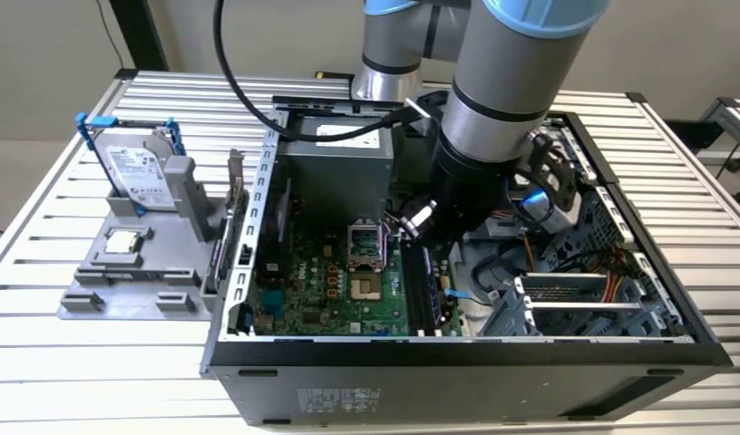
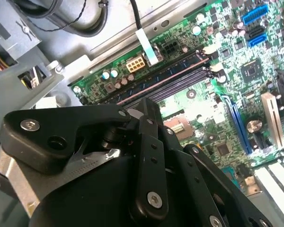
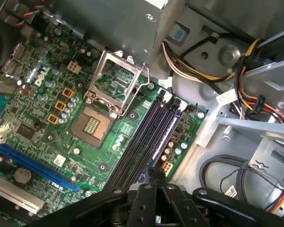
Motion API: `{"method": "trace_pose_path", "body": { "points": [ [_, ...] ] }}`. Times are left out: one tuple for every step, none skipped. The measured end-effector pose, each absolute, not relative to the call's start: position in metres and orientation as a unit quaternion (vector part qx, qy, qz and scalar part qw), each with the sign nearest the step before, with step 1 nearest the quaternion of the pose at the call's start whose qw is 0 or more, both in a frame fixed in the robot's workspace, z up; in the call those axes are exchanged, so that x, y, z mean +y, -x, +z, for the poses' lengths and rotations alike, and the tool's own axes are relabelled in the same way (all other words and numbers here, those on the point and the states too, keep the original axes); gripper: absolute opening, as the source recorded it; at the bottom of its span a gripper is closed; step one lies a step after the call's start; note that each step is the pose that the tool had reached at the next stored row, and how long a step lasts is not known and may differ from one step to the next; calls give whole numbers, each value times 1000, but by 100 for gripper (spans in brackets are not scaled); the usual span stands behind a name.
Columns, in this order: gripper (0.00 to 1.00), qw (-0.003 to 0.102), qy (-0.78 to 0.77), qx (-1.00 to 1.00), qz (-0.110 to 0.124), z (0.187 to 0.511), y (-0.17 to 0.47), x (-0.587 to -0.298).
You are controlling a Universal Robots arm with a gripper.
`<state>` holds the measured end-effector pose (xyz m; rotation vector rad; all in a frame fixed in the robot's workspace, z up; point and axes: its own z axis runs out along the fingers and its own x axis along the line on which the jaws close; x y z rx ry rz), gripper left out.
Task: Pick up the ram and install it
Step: 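Press down the ram until it locks into place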
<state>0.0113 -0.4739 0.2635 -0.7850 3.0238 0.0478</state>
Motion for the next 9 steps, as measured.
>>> {"method": "trace_pose_path", "body": {
  "points": [
    [0,9,257,966,15,263,-11,-474],
    [0,10,263,965,15,264,-11,-474],
    [0,10,269,963,15,264,-11,-474],
    [0,11,275,961,15,264,-11,-474],
    [0,12,281,959,15,264,-11,-474],
    [0,12,287,958,14,264,-11,-474],
    [0,13,293,956,14,264,-11,-474],
    [0,13,299,954,14,264,-11,-474],
    [0,14,304,952,14,264,-11,-474]
  ]
}}
